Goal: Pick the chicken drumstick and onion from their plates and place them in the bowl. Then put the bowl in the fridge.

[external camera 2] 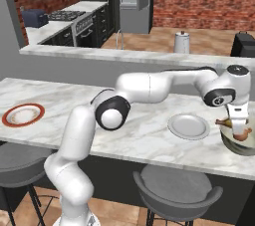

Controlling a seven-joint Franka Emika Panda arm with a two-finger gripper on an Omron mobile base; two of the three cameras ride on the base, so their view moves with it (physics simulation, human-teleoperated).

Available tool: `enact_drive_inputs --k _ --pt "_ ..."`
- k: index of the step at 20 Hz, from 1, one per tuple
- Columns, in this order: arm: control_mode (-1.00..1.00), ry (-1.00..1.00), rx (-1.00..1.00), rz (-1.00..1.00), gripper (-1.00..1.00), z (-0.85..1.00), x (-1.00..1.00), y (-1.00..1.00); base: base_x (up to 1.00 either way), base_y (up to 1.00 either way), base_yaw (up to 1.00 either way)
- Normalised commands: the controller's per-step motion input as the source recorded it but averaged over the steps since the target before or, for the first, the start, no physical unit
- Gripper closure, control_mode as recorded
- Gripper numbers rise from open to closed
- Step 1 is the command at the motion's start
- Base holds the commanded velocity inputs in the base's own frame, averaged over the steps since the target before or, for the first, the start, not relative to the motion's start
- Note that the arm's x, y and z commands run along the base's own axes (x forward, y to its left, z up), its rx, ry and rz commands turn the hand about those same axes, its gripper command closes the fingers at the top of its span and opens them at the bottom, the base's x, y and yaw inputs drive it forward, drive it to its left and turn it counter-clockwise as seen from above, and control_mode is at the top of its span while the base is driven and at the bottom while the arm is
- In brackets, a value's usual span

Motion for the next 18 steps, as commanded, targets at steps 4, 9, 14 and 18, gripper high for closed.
enact_drive_inputs --k 4,9,14,18 --pt "-1.0 0.0 -0.07 0.14 1.0 -0.1 0.02 -0.31 0.0 0.0 0.0" --pt "-1.0 -0.03 0.0 0.14 1.0 -0.13 0.0 -0.28 0.0 0.0 0.0" --pt "-1.0 0.0 0.0 0.13 1.0 -0.09 0.03 -0.23 0.0 0.0 0.0" --pt "-1.0 0.08 0.0 0.11 1.0 0.0 0.11 -0.18 0.0 0.0 0.0"
